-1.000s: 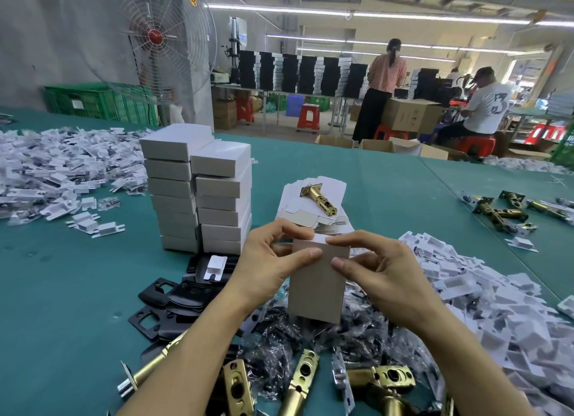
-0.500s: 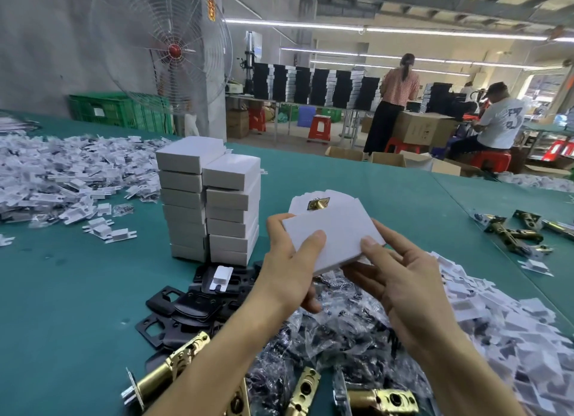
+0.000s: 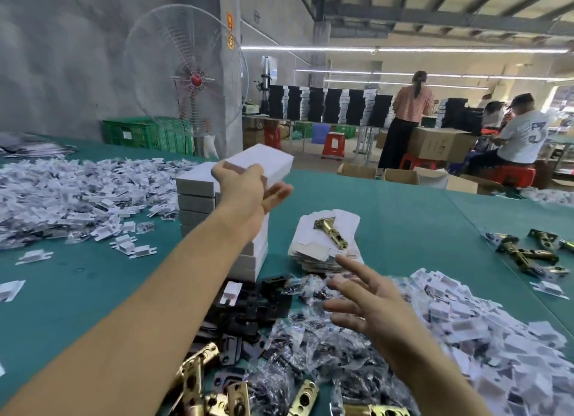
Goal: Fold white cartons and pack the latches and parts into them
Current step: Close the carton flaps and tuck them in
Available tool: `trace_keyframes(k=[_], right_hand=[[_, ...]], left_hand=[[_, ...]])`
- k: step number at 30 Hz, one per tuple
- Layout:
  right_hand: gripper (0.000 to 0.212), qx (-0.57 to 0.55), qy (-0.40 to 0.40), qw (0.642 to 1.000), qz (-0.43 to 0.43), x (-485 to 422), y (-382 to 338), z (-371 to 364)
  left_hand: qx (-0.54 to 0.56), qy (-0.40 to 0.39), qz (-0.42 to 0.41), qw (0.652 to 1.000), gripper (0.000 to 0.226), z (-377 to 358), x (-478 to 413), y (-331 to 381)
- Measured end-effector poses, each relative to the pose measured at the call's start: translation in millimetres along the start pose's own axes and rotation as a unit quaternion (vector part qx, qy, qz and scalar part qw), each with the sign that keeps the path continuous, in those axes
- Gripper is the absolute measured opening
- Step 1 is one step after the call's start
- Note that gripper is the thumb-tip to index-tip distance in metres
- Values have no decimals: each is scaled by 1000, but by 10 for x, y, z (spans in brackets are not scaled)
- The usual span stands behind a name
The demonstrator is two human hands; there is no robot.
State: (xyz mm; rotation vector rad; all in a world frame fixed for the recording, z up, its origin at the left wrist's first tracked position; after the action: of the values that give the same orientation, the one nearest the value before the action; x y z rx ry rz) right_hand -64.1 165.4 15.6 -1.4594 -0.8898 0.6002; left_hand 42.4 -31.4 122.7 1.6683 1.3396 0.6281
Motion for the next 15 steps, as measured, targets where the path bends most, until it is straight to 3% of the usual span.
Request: trace_keyframes(k=[5,10,15], right_hand=[[30,7,-6,1000,-9,-1,26,9],[23,11,-6,1000,-9,-7,29,41],[20,22,-11,1000,-9,-4,32,21]], left_hand=[[-3,85,-2,996,42,268,-53,-152],[-130,114,-57,983,38,492,-87,-301],[-150,124,-57,979,51,503,-195,-295]])
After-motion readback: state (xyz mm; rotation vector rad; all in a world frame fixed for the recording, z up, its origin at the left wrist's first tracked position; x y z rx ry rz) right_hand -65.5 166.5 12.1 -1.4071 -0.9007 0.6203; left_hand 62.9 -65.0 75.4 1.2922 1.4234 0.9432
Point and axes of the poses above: each hand's wrist, its own x-axis away from the middle knuckle, its own z-axis out of the back of the hand, y = z × x, the point moved 9 cm from there along -x, towards the middle knuckle, and after that the axes turned 7 degrees about -z, right-handed, at the moved point
